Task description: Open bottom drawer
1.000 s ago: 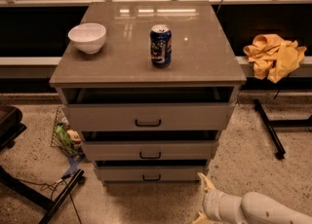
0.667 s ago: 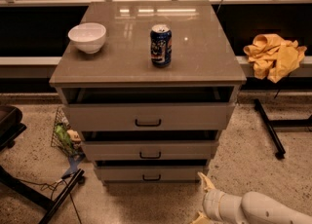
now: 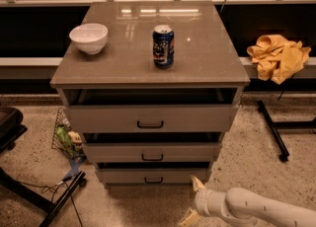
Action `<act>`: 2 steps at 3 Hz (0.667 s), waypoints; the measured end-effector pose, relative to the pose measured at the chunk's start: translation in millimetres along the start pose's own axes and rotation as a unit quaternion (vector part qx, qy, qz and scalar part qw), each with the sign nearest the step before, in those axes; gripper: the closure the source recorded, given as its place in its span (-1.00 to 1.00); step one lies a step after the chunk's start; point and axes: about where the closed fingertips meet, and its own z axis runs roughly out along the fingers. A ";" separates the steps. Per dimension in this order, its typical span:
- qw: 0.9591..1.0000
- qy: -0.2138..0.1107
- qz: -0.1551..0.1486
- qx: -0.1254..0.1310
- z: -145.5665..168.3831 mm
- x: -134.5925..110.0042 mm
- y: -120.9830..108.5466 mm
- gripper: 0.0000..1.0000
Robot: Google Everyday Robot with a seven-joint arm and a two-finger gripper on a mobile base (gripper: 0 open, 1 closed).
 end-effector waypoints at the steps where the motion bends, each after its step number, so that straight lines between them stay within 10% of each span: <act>1: 1.000 -0.007 0.009 -0.002 38.3 27.3 -16.6 -1.00; 2: 1.000 -0.020 0.015 0.000 66.2 38.8 -35.0 -1.00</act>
Offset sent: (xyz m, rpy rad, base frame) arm 0.0878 0.0047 -0.0953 0.0822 -0.0082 -0.0279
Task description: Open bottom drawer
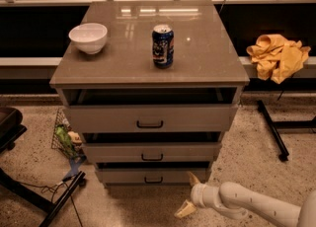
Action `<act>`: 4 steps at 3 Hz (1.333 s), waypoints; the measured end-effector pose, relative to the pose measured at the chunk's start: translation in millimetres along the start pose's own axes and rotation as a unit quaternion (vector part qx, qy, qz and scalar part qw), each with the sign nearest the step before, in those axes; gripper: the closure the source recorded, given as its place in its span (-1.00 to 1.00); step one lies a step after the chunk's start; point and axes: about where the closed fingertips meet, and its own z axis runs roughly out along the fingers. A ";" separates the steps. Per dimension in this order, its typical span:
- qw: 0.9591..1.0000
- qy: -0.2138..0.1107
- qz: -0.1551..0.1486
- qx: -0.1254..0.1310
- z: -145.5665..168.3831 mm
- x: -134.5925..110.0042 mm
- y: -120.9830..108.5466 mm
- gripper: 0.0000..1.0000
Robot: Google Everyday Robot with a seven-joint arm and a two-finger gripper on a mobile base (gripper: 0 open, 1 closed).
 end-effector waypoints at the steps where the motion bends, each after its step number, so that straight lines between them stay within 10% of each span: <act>1: 1.000 -0.024 -0.008 0.001 43.2 -3.0 -37.3 -1.00; 4: 0.998 -0.045 -0.030 0.013 78.3 8.8 -74.7 -1.00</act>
Offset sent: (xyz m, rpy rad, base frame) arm 0.0700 0.0231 -0.0240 0.0453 -0.0484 0.0284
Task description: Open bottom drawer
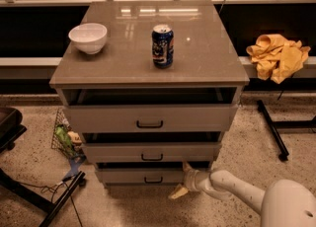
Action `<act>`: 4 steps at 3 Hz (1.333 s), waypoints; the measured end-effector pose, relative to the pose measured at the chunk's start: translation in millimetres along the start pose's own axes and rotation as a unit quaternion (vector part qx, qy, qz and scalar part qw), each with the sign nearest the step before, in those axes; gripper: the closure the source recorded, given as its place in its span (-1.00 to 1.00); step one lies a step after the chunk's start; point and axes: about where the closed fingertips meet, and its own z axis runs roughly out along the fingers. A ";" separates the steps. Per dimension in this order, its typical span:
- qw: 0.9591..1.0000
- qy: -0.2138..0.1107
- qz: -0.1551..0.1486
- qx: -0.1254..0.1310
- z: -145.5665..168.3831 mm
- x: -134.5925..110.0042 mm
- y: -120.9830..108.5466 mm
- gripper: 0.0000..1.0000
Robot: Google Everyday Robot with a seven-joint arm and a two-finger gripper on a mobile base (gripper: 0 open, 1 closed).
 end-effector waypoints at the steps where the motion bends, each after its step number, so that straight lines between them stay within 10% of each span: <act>1: 1.000 0.002 -0.004 -0.002 2.0 -0.7 -0.6 -1.00; 4: 0.998 0.043 -0.039 -0.029 14.4 8.4 7.4 -0.72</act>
Offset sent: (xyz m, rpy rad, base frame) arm 0.0092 -0.0036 -0.0169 -0.1994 -0.0036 0.1024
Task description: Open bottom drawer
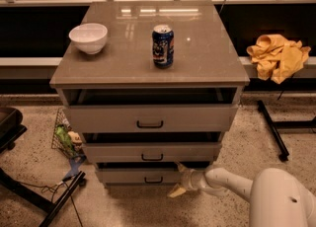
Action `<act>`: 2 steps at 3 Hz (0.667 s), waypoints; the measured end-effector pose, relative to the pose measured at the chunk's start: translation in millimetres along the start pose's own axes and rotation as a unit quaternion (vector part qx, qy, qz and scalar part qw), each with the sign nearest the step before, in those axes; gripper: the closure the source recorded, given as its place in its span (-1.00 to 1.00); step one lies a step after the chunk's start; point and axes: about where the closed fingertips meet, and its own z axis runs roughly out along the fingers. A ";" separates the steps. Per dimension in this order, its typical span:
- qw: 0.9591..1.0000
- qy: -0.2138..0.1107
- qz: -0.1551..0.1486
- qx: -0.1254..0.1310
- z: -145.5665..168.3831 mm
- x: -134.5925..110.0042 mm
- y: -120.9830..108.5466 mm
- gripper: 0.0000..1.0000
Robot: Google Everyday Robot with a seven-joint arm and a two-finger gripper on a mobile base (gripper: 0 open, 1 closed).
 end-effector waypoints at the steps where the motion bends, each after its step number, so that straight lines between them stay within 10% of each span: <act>1: 1.000 -0.001 0.001 -0.001 1.2 -0.9 0.9 -0.25; 2: 1.000 -0.002 0.001 -0.002 2.9 -1.9 2.4 0.21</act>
Offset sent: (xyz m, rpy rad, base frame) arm -0.0004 0.0017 -0.0003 0.0027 0.0011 0.0009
